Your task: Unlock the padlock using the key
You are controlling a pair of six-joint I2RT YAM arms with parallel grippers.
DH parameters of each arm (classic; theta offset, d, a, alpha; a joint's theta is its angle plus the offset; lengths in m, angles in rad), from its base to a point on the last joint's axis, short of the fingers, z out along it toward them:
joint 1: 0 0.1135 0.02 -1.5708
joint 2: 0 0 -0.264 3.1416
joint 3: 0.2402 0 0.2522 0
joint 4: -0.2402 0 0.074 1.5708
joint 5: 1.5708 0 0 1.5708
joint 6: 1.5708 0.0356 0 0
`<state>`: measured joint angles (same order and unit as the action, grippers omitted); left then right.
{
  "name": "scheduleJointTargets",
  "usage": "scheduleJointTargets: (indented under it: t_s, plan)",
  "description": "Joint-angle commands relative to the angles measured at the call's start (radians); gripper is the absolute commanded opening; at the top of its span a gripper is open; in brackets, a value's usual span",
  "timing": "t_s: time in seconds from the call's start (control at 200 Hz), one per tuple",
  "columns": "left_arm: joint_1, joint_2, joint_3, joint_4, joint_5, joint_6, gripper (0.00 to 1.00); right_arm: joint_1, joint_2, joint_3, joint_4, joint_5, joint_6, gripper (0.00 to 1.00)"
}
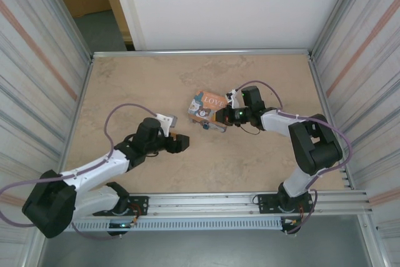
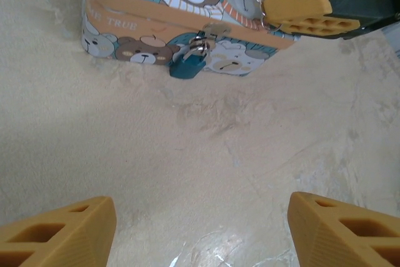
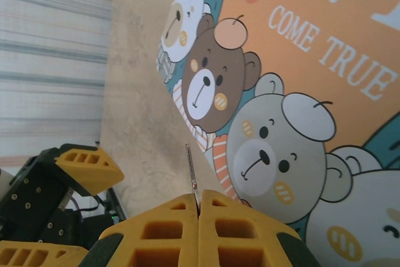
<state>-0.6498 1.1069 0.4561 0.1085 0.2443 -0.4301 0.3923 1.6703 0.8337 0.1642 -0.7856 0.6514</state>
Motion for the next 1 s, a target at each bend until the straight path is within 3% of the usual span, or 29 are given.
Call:
scheduleJointTargets:
  t_s: [0.0,0.426,0.992]
  plan:
    - [-0.011,0.040,0.055,0.019,0.023,0.041,0.71,0.006,0.018,-0.007,-0.011,0.000,-0.004,0.00]
    - [-0.030,0.257,0.147,0.094,0.041,0.076,0.67,0.023,0.014,-0.008,-0.049,0.032,-0.032,0.00]
    - [-0.033,0.531,0.311,0.177,0.099,0.070,0.55,0.030,-0.014,0.023,-0.010,0.015,0.019,0.00]
